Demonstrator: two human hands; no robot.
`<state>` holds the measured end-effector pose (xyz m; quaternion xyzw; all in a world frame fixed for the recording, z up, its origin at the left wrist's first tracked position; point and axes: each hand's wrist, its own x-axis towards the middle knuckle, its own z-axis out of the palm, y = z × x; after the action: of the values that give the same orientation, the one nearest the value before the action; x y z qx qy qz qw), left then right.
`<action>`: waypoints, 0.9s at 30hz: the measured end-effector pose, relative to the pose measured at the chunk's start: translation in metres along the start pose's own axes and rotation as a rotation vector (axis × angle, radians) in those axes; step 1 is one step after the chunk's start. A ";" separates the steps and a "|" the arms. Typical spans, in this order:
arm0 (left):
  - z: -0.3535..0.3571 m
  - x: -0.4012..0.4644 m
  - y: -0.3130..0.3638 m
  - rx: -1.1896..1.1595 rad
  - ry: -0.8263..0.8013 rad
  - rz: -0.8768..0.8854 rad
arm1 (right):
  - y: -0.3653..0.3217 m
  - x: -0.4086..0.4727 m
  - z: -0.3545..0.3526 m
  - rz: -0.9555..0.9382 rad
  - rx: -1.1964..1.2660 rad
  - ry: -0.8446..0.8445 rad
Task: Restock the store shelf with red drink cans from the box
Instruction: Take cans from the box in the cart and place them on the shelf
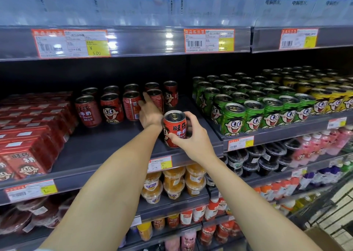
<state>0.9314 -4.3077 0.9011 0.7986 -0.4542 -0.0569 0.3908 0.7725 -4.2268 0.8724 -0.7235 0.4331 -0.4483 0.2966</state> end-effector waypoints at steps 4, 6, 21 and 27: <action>-0.002 0.001 0.001 -0.021 -0.015 0.003 | 0.001 0.000 0.000 0.007 0.002 -0.004; -0.004 -0.001 0.001 -0.027 -0.033 0.010 | 0.002 0.000 0.000 0.015 0.002 -0.008; -0.063 -0.038 -0.042 -0.001 -0.507 0.109 | -0.008 -0.003 -0.003 0.038 -0.064 -0.036; -0.072 -0.077 -0.056 0.289 -0.586 0.145 | -0.002 -0.001 -0.002 0.023 -0.083 -0.044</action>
<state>0.9572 -4.1912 0.8923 0.7611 -0.6061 -0.1913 0.1294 0.7714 -4.2249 0.8743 -0.7400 0.4529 -0.4103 0.2808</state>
